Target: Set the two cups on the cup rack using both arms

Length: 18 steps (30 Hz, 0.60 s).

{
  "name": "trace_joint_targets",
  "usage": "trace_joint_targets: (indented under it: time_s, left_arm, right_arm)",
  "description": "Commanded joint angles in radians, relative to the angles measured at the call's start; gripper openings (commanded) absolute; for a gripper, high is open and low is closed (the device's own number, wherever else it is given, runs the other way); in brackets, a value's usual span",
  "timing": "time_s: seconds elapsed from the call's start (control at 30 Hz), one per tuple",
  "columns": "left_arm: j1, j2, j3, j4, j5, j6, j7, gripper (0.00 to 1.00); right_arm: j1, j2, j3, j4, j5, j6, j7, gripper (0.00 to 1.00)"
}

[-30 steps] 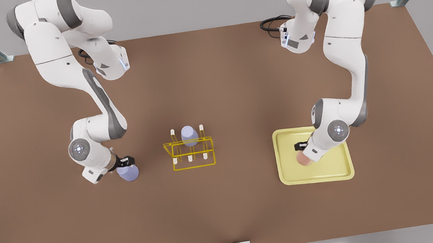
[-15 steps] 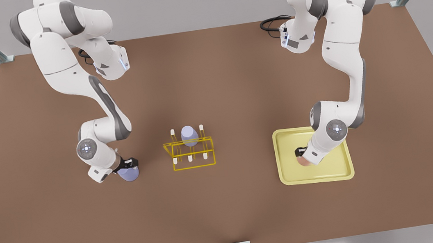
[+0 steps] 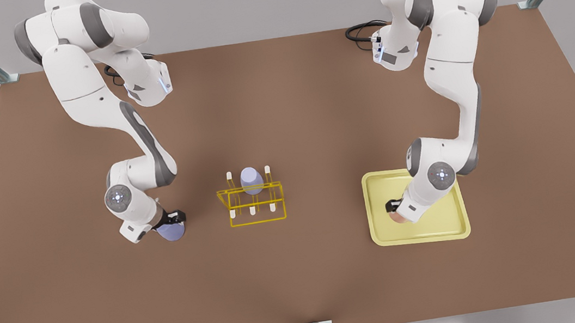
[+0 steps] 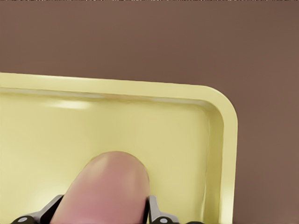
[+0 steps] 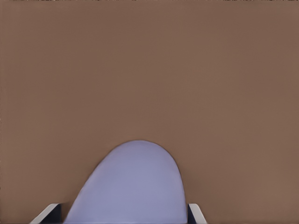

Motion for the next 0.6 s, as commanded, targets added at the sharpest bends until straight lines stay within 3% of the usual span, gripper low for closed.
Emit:
trace_joint_targets:
  time_s: [0.0, 0.23, 0.27, 0.3, 0.37, 0.43, 0.57]
  left_arm:
    - [0.0, 0.006, -0.001, 0.002, 0.001, -0.001, -0.034, 0.86]
    - [0.0, 0.0, -0.003, 0.05, -0.002, -0.09, -0.036, 0.85]
    - [-0.002, 0.0, -0.003, 0.05, -0.002, -0.091, -0.034, 0.85]
    - [-0.002, -0.002, -0.004, 0.054, -0.001, -0.137, -0.034, 0.85]
    - [0.0, -0.002, -0.018, 0.113, -0.002, -0.267, -0.036, 0.85]
    - [0.0, -0.002, -0.046, 0.177, 0.001, -0.367, -0.115, 0.86]
    - [0.001, 0.0, -0.132, 0.32, -0.125, -0.378, -0.396, 0.85]
  right_arm:
    - [-0.001, -0.002, 0.002, 0.001, 0.002, 0.0, 0.004, 1.0]
    - [-0.002, 0.009, 0.014, 0.007, 0.002, 0.0, 0.003, 1.0]
    - [-0.002, 0.009, 0.014, 0.007, 0.002, 0.0, 0.003, 0.99]
    - [-0.002, 0.008, 0.014, 0.007, 0.002, 0.0, 0.003, 0.91]
    - [-0.002, 0.008, 0.014, 0.007, 0.002, 0.0, 0.004, 0.84]
    - [-0.002, 0.008, 0.016, 0.007, 0.002, 0.0, 0.004, 0.84]
    - [-0.007, 0.003, 0.016, 0.013, 0.002, 0.0, 0.004, 0.84]
